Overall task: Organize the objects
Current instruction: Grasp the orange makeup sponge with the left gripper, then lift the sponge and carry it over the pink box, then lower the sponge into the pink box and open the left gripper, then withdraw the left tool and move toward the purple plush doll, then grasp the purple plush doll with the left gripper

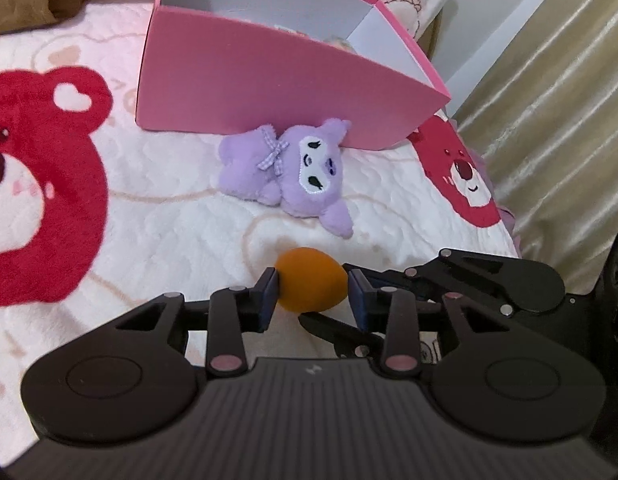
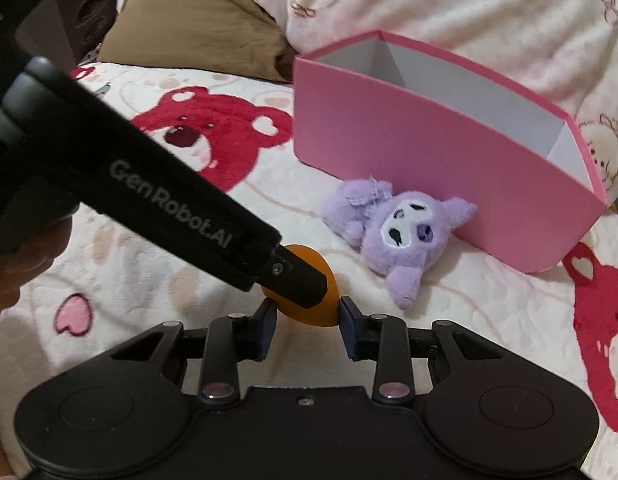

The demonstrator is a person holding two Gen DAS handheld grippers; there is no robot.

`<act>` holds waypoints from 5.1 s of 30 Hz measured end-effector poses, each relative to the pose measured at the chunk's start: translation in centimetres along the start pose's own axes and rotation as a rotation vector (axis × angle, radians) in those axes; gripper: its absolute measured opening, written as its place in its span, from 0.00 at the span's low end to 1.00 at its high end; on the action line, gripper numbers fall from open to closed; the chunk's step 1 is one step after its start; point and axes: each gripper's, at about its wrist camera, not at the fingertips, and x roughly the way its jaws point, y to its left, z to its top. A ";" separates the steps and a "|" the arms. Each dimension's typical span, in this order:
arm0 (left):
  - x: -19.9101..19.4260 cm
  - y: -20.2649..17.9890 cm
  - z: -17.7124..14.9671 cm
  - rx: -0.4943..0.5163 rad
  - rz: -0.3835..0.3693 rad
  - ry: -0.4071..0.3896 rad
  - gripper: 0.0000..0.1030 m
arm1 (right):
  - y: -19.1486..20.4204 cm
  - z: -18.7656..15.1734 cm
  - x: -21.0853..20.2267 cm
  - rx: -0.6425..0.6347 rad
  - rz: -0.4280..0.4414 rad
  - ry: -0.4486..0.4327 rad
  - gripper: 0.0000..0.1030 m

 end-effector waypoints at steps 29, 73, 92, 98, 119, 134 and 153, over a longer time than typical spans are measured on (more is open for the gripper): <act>-5.0 -4.6 18.4 0.040 0.153 -0.089 0.34 | -9.8 15.9 -3.5 0.160 0.136 -0.139 0.38; -13.2 -8.4 16.4 0.099 0.271 -0.062 0.61 | -12.0 15.0 -12.2 0.296 0.142 -0.088 0.66; -15.6 -9.1 5.8 0.164 0.166 -0.119 0.61 | -6.9 7.2 -18.8 0.216 0.032 -0.179 0.69; -12.6 -7.0 5.0 0.140 0.132 -0.108 0.61 | -6.3 6.3 -15.6 0.207 0.054 -0.144 0.70; -2.4 -3.1 6.7 0.052 0.168 -0.057 0.61 | -7.4 5.5 -4.7 0.156 0.026 0.015 0.73; 2.3 0.2 5.4 0.005 0.160 -0.092 0.61 | -7.4 4.9 1.3 0.151 -0.024 0.031 0.83; 5.7 3.1 5.6 -0.092 0.093 -0.128 0.61 | -6.8 2.8 5.2 0.202 -0.041 -0.033 0.83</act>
